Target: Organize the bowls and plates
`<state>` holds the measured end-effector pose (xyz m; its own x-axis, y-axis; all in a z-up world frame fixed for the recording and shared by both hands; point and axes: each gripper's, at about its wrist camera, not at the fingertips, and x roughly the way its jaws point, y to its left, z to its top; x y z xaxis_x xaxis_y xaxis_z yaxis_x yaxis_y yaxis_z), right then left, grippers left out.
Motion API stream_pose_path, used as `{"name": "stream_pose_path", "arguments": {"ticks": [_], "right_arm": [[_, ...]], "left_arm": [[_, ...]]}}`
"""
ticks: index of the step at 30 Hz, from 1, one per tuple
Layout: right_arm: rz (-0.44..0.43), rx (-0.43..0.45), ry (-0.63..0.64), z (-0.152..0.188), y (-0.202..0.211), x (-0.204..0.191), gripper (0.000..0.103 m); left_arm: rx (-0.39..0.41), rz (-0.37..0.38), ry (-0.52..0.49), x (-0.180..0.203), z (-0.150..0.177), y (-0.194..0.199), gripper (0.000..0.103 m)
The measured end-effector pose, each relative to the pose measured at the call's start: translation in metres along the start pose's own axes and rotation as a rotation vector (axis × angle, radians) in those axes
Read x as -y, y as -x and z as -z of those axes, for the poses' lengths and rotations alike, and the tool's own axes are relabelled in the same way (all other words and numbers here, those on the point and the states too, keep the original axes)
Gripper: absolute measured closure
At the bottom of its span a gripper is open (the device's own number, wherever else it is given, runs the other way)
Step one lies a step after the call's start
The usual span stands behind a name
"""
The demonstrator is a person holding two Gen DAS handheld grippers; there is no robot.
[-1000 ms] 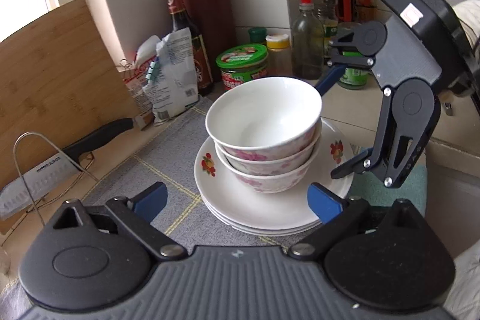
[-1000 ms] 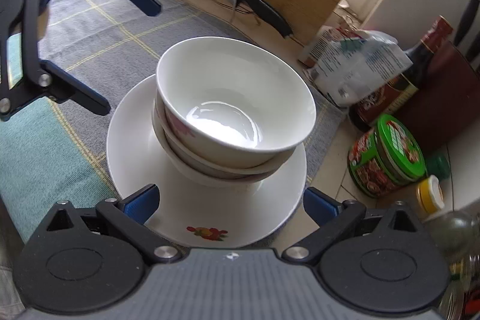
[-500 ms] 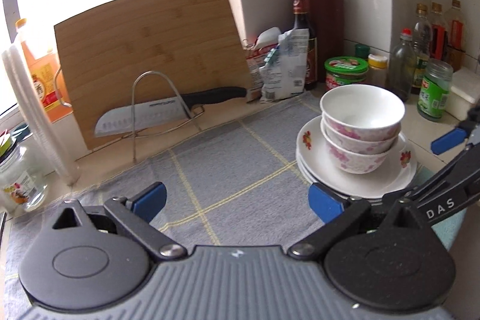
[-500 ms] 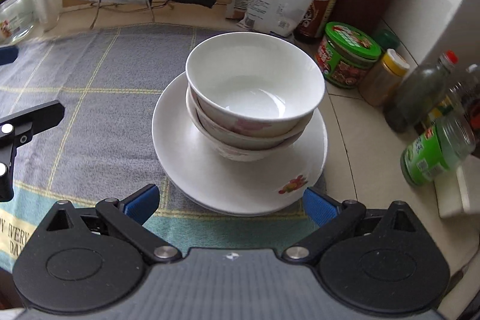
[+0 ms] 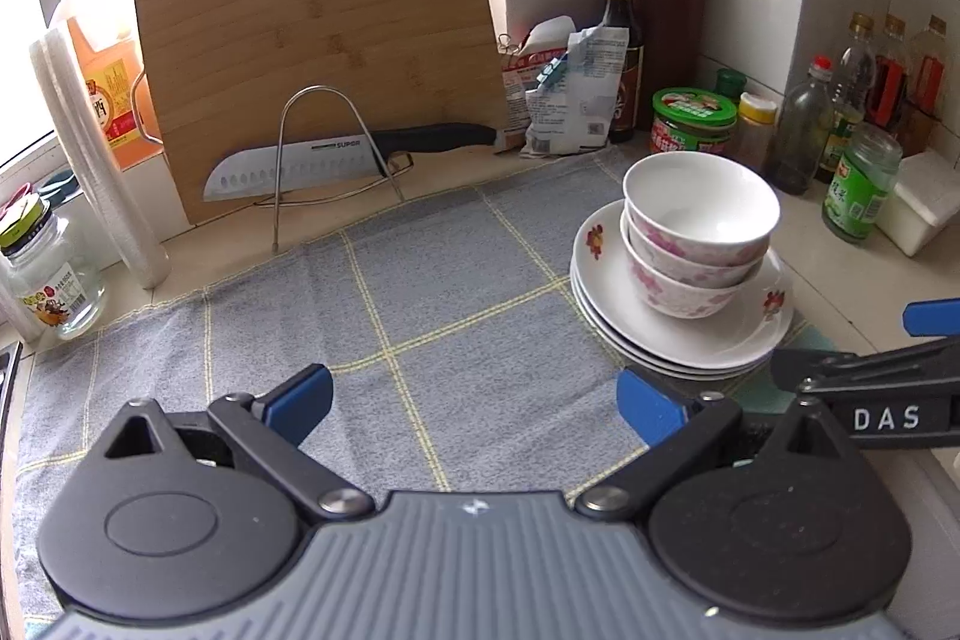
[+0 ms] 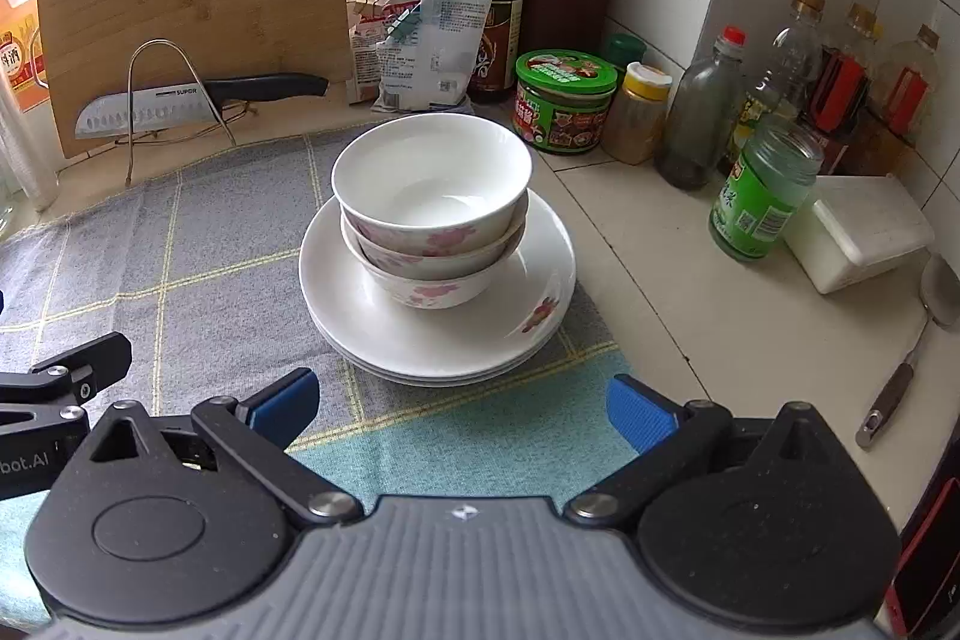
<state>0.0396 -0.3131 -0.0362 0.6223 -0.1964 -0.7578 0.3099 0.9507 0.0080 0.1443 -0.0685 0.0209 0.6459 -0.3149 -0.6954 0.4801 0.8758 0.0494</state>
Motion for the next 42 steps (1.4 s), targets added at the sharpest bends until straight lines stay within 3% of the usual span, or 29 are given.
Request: {"name": "stream_pose_path", "arguments": {"ticks": [14,42], "right_arm": [[-0.001,0.051,-0.046,0.004,0.018,0.017,0.000],[0.000,0.068,-0.048,0.003,0.026,0.014,0.000]], "left_arm": [[0.010,-0.010,0.012,0.011,-0.001,0.013,0.002],[0.012,-0.043,0.000,0.010,-0.003,0.013,0.002]]}}
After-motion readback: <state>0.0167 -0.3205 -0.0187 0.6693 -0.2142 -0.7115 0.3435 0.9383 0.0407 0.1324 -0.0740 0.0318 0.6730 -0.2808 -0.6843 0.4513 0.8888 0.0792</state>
